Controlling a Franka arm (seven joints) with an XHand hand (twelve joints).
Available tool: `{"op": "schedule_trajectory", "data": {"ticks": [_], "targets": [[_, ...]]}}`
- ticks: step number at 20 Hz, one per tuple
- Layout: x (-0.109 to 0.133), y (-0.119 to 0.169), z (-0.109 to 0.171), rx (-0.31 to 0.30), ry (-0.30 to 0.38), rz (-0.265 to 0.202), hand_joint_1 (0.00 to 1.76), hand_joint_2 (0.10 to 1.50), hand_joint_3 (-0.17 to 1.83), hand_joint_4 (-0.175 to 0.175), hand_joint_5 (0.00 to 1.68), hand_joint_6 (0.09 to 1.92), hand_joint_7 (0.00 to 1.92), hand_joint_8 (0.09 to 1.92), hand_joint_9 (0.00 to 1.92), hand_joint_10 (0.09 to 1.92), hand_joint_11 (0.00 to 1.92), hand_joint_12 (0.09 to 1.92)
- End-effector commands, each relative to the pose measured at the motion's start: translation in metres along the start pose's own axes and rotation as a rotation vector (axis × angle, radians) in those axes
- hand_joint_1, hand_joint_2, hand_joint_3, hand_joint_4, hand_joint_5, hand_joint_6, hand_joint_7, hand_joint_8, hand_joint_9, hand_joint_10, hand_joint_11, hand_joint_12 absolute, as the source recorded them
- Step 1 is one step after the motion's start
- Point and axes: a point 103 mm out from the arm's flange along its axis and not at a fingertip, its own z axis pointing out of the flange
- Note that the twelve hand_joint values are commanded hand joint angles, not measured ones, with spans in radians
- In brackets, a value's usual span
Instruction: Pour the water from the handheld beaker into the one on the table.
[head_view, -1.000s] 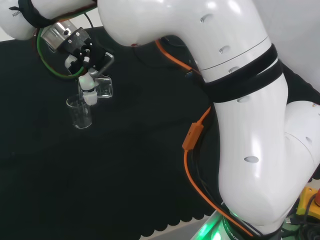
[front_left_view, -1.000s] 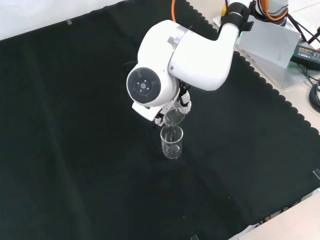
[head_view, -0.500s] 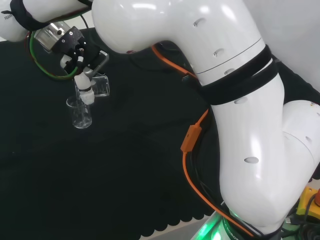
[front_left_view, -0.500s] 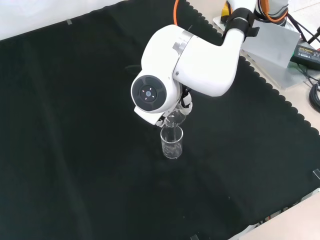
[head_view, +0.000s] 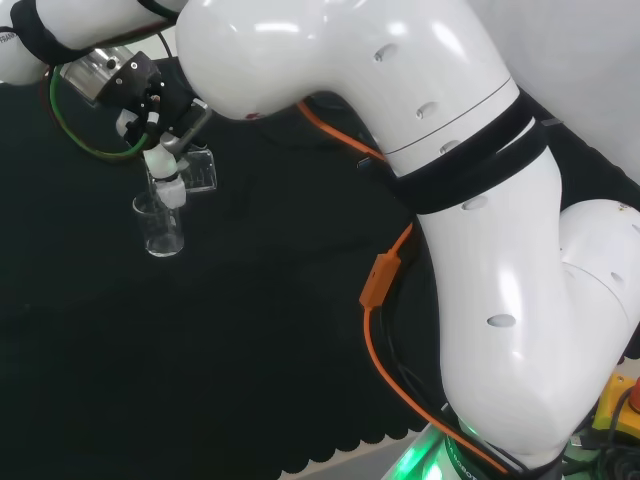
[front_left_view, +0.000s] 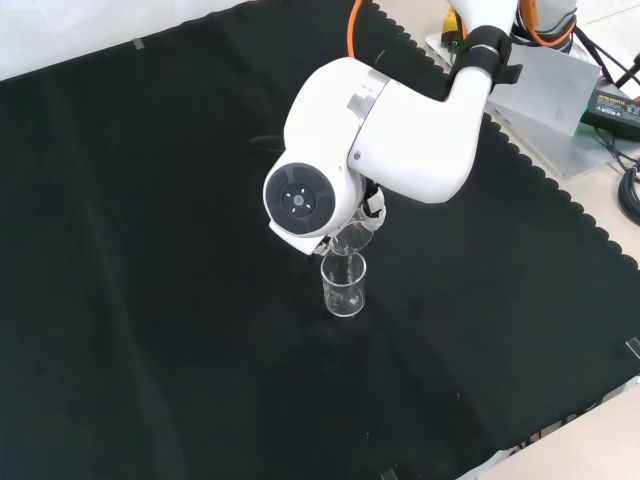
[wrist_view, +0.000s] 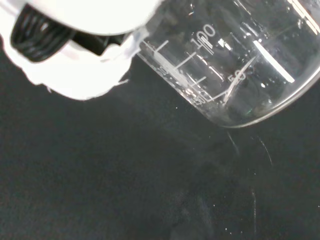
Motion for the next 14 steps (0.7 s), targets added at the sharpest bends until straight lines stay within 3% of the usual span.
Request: {"op": "schedule_trajectory", "data": {"ticks": [1, 14], "targets": [[0.0010, -0.0012, -0.0013, 0.013, -0.009, 0.006, 1.17, 0.68, 0.53, 0.073, 1.42, 0.33, 1.85, 0.09, 1.69, 0.09, 1.33, 0.80], [0.0022, -0.0045, -0.0010, 0.033, -0.023, 0.012, 1.17, 0.68, 0.53, 0.077, 1.42, 0.34, 1.85, 0.09, 1.69, 0.09, 1.34, 0.80]]}}
